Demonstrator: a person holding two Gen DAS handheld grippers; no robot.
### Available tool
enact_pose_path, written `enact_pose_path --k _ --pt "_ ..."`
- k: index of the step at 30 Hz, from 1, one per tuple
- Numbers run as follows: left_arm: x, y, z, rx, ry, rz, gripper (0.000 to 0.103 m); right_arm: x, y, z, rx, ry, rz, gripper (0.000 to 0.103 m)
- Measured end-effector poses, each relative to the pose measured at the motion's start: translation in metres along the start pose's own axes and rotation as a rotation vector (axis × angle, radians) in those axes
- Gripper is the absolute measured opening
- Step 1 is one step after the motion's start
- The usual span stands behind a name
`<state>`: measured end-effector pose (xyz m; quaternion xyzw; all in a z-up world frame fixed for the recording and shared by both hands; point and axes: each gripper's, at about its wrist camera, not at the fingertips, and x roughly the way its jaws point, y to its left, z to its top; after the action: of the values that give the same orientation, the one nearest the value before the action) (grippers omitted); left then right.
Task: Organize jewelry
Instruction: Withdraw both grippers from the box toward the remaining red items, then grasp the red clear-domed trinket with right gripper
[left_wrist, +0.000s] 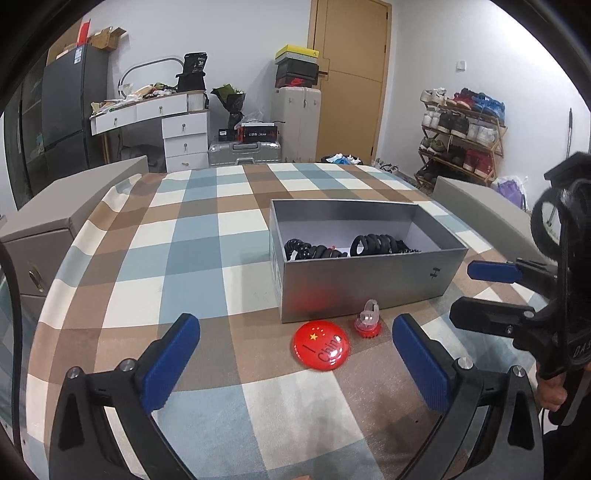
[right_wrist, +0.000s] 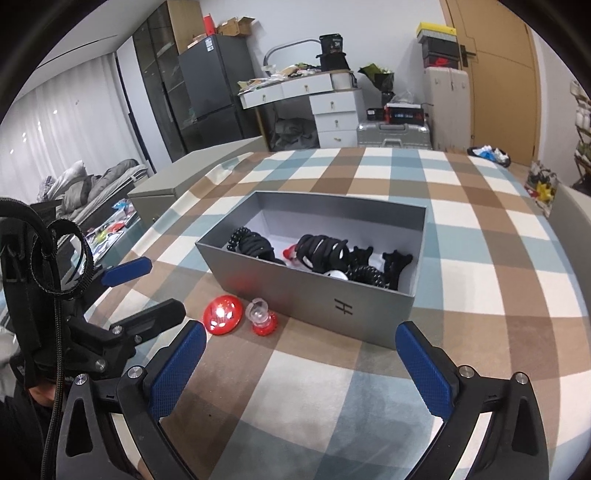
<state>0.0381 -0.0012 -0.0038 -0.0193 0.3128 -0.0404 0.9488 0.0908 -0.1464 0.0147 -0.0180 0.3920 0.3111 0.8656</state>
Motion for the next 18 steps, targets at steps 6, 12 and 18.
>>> enact_pose_path --k 6,12,18 --pt "0.001 0.007 -0.005 -0.015 0.048 0.017 0.102 0.014 0.003 -0.001 -0.005 0.058 0.047 0.085" --pt "0.006 0.008 -0.008 0.006 0.097 0.045 0.102 0.034 0.009 -0.004 -0.003 0.124 0.069 0.056" --pt "0.008 0.014 -0.011 -0.018 0.127 0.026 0.102 0.049 0.02 0.0 -0.006 0.148 0.088 0.043"
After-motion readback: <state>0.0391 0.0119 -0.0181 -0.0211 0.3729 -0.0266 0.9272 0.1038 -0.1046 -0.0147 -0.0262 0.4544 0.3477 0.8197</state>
